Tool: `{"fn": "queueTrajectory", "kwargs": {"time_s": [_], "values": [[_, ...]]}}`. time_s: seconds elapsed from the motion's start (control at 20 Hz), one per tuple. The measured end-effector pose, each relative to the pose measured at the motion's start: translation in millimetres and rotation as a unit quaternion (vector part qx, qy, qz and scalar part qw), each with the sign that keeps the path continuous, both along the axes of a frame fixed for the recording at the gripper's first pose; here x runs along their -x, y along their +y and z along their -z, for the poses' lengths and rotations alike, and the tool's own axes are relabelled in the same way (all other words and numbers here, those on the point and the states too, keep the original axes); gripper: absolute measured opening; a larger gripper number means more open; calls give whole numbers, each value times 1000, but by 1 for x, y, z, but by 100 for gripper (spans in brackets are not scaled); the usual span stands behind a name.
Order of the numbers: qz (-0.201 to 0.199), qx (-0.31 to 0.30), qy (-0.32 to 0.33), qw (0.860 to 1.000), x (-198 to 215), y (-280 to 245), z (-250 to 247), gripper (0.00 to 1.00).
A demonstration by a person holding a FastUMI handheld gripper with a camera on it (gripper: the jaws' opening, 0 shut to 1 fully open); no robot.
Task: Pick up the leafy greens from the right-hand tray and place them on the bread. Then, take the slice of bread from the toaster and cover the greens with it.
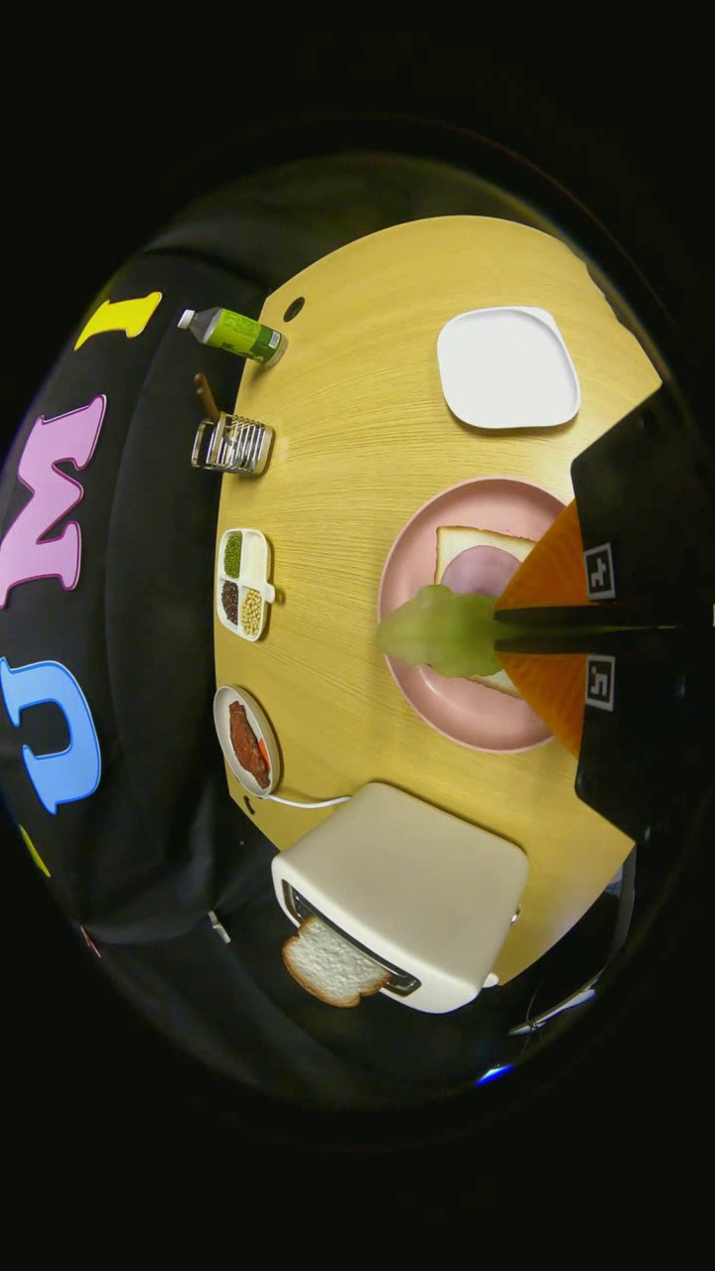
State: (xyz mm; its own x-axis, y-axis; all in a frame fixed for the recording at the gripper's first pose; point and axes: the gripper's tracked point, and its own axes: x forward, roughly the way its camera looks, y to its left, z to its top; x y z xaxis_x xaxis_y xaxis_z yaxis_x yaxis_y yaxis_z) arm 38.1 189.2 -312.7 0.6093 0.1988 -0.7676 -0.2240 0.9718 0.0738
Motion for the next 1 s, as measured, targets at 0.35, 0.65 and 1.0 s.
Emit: {"fn": "queueTrajectory", "kwargs": {"time_s": [0.35,0.65,1.0], "values": [[0,28,7,1000,-7,-2,13,13],[-2,50,4,999,-11,-4,21,29],[-1,40,-27,999,-14,4,1,100]]}}
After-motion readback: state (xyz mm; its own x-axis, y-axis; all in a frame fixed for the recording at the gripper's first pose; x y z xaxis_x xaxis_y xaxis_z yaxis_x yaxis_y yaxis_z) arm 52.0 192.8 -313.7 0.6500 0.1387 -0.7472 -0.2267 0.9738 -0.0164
